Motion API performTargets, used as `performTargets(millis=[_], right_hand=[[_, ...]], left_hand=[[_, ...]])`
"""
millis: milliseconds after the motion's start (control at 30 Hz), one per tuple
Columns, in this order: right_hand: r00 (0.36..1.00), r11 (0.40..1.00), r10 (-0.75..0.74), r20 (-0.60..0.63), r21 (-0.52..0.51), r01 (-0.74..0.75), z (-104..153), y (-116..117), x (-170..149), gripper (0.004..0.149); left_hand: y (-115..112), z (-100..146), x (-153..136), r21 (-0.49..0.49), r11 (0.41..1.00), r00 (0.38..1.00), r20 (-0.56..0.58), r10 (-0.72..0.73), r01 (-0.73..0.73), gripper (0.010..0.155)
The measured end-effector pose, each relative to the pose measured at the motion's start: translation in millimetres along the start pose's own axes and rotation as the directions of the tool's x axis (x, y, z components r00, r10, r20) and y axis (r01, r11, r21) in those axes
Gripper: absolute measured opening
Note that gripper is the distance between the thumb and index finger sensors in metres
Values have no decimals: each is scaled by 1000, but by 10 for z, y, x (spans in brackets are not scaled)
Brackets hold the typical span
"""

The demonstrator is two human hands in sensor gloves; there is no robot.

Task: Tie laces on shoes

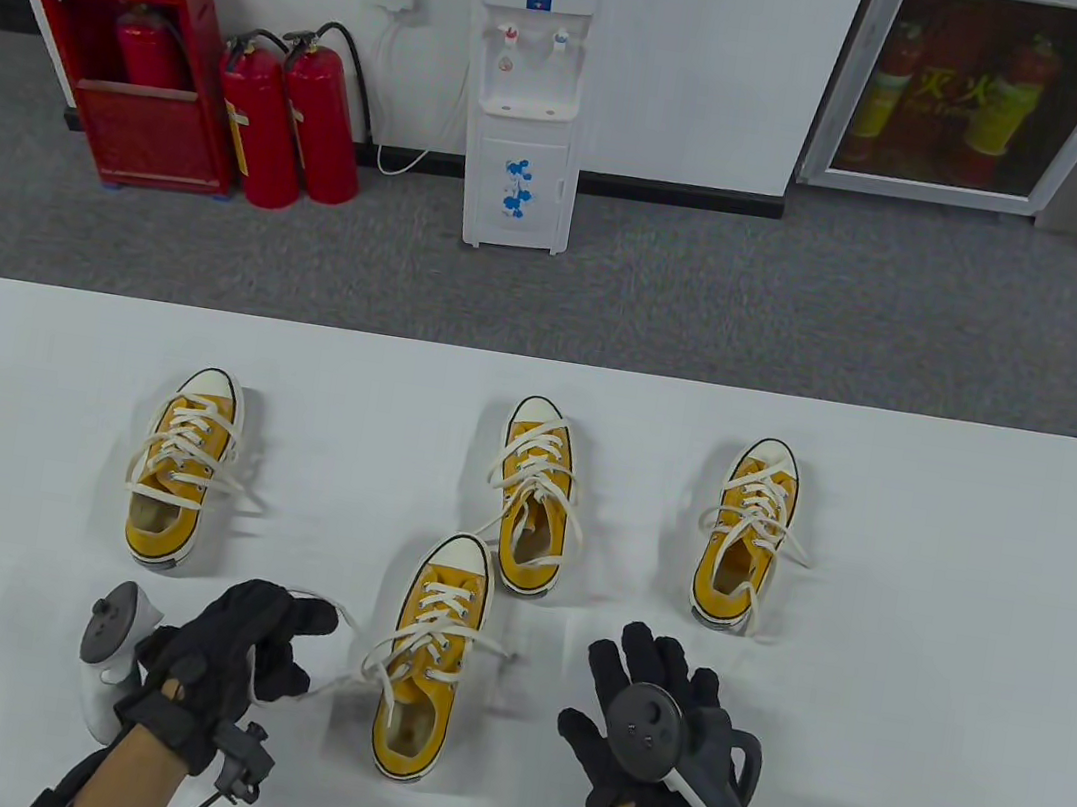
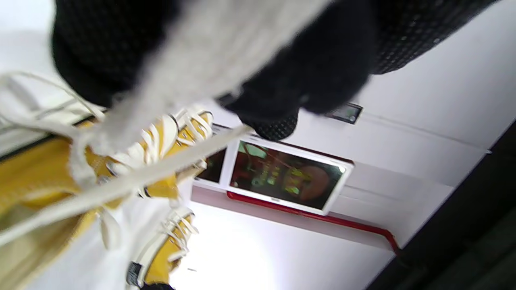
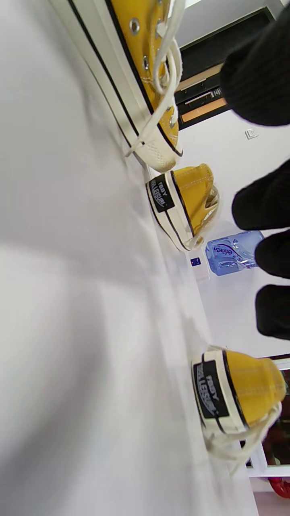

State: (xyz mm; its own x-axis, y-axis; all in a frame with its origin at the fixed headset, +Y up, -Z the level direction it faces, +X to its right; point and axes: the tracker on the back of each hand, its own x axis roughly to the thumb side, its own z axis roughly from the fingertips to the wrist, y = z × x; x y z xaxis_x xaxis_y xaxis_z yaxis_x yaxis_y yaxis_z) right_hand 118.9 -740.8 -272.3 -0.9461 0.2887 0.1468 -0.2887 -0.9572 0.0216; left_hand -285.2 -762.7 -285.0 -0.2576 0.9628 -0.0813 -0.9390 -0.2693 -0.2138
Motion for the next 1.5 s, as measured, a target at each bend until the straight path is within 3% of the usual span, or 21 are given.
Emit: performTargets(millis=[133,300,433,667,800,933,967,1033,1233,1500], right_hand=[[1000,1000,-4,-3,1,4,-96,-85,165,75],[999,999,-41,-4,18,41,-295,-83,423,68],[997,995,-69,-40,70,72,-502,60,612,64],[995,980,-77,-67,178,88,-680,392,734,66],[995,984,-64,-76,159,76,-706,473,755,62],[978,980,-176,-109,71,184,-708,470,706,51],[967,972,-227,-119,35,233,-698,458,671,46],[926,932,-346,-151,58,358,-654,423,614,43],[887,893,-449,-108,-12,450,-435,114,494,43],[687,682,-719,106,-85,727,-260,-298,461,43]], left_hand=[[-39,15,96,-43,999,997,80,9,-6,33],[-52,34,138,-28,998,993,105,-60,63,34],[-47,45,180,-6,986,978,130,-164,166,35],[-77,55,126,27,979,973,112,-204,202,38],[-101,65,132,36,975,968,117,-220,217,40],[-104,63,123,31,979,972,118,-202,200,40],[-104,62,117,27,983,976,117,-184,182,40],[-98,58,106,22,986,979,113,-169,168,40],[-83,59,88,14,995,989,109,-99,98,41],[-93,73,105,14,997,989,124,-81,80,44]])
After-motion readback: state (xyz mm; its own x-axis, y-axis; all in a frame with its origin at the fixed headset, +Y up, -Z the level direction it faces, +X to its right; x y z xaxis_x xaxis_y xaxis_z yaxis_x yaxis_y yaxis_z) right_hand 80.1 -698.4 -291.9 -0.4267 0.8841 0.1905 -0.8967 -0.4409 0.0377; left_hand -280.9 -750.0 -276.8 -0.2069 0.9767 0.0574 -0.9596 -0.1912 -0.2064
